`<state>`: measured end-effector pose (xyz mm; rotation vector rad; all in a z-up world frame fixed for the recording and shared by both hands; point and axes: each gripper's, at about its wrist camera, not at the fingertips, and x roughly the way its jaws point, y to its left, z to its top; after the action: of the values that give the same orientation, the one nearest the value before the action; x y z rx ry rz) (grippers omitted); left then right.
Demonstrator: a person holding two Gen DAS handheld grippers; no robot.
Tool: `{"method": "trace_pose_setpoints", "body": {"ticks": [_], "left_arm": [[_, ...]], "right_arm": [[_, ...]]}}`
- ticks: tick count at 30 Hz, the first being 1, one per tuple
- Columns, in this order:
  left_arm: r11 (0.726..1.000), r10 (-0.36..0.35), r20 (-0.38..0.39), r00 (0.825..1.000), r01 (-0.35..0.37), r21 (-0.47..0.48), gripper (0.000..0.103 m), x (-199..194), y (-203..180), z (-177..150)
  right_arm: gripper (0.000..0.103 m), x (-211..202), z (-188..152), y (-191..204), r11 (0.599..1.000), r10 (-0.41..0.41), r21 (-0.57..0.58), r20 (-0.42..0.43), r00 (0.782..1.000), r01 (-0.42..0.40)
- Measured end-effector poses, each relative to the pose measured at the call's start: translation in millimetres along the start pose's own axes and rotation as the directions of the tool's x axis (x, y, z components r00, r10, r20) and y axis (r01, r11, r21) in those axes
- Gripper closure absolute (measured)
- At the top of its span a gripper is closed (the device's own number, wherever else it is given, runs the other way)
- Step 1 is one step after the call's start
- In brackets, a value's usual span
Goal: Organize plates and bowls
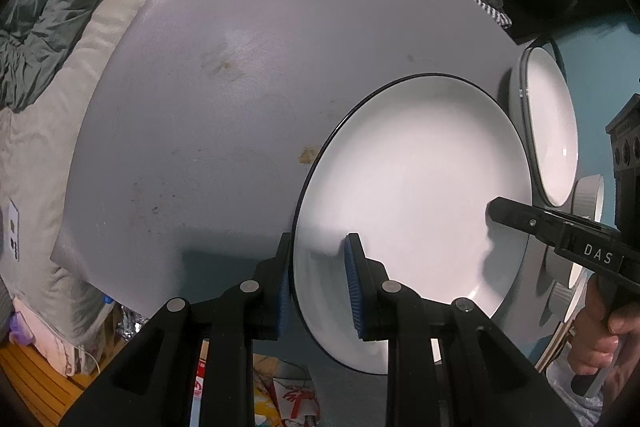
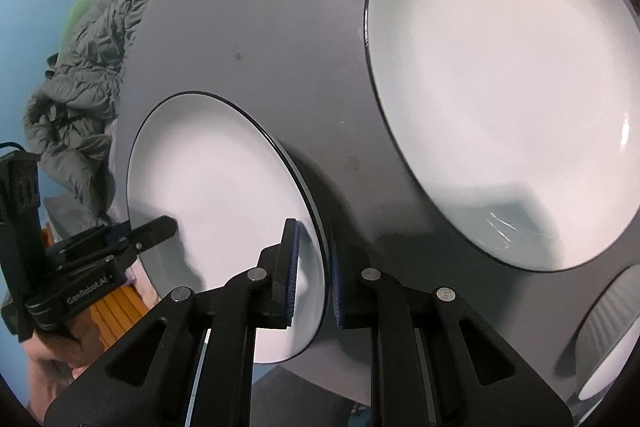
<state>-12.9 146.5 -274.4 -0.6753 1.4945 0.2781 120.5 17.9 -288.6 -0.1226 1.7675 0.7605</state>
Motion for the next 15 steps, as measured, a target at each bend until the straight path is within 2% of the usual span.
{"method": "trace_pose_setpoints", "body": {"ticks": [15], "left_arm": [[0.996,-0.010,0.037,0.999,0.007,0.091,0.079,-18.4,-48.2,19.7]], "right_arm": [[0.088,-38.6,6.8,-13.9,1.000,-0.005,0.013,0.065,0.998,0.004]]}}
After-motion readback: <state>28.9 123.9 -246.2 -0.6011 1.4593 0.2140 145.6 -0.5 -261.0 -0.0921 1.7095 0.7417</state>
